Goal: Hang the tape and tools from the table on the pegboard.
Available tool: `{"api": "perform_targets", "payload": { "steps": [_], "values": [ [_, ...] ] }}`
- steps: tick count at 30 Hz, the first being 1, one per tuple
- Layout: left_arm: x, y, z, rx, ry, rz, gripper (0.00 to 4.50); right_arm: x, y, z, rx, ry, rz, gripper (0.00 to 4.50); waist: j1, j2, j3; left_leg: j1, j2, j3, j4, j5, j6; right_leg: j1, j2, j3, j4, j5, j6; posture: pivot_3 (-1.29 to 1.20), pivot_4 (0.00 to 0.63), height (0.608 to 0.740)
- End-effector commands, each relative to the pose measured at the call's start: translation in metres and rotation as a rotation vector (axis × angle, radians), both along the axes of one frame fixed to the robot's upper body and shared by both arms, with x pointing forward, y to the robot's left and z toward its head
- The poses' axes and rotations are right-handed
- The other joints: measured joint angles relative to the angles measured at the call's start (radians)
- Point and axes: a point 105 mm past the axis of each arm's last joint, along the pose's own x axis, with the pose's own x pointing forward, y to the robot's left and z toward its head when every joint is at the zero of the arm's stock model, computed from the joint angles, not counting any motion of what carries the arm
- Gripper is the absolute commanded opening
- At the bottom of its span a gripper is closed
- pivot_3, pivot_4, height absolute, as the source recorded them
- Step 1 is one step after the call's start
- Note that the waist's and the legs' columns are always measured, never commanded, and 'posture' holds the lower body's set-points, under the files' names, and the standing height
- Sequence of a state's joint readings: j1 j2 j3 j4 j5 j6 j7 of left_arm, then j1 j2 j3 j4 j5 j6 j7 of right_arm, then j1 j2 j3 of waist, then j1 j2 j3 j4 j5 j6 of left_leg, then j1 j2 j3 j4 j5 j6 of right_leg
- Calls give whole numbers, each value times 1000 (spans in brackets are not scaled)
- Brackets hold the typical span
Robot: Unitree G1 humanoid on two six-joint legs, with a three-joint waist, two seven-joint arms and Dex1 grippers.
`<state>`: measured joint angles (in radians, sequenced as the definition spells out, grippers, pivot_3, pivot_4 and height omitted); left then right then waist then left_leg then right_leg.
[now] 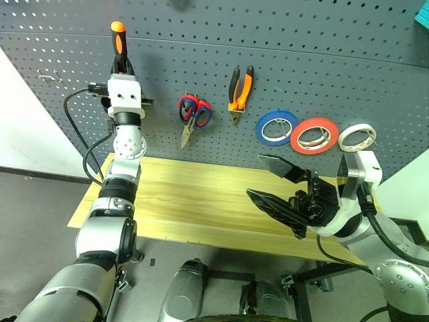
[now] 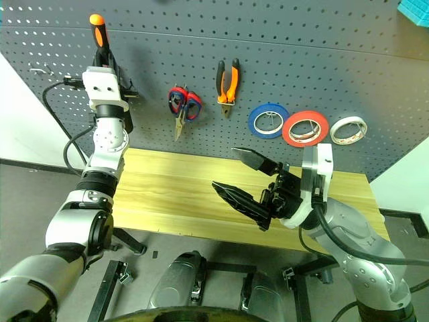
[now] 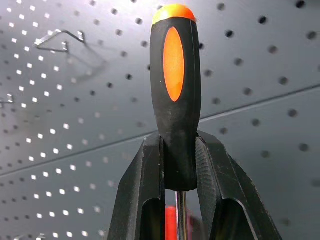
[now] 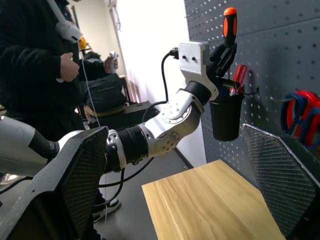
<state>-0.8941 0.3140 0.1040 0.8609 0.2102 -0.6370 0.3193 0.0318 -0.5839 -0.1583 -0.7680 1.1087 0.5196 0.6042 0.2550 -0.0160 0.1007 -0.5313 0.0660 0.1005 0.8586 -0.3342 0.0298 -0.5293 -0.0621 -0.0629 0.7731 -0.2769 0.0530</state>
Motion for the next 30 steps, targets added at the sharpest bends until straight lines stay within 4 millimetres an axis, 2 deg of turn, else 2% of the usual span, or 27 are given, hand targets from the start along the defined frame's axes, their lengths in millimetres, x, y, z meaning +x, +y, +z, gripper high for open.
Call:
{"api": "perform_targets", "payload": {
  "steps": [1,4,12,24,30],
  "values": [
    [-6,-3,12,4,-56,-3,483,-6,1,7,-6,-32,5,4500,-10,0,5,0,0,0,0,0,0,0,0,0,0,0,0,173,156,657],
    [-10,-4,12,19,-65,5,483,-5,0,6,-11,-31,0,4500,-29,-1,9,0,0,0,0,0,0,0,0,0,0,0,0,174,152,657],
    [-23,-2,16,50,-98,47,483,-2,-1,5,-17,-32,-5,4500,-39,-2,10,0,0,0,0,0,1,0,-1,0,0,0,0,184,147,657],
    [-33,9,26,33,-141,106,4485,-1,-3,1,-27,-26,-6,4500,-56,-1,11,0,0,0,0,0,1,0,0,0,0,0,0,184,146,657],
    [-34,8,31,19,-159,102,4485,1,-3,-1,-31,-28,-10,4500,-56,-1,11,0,0,0,0,0,1,0,-1,0,0,0,0,190,139,657]
  ]
}}
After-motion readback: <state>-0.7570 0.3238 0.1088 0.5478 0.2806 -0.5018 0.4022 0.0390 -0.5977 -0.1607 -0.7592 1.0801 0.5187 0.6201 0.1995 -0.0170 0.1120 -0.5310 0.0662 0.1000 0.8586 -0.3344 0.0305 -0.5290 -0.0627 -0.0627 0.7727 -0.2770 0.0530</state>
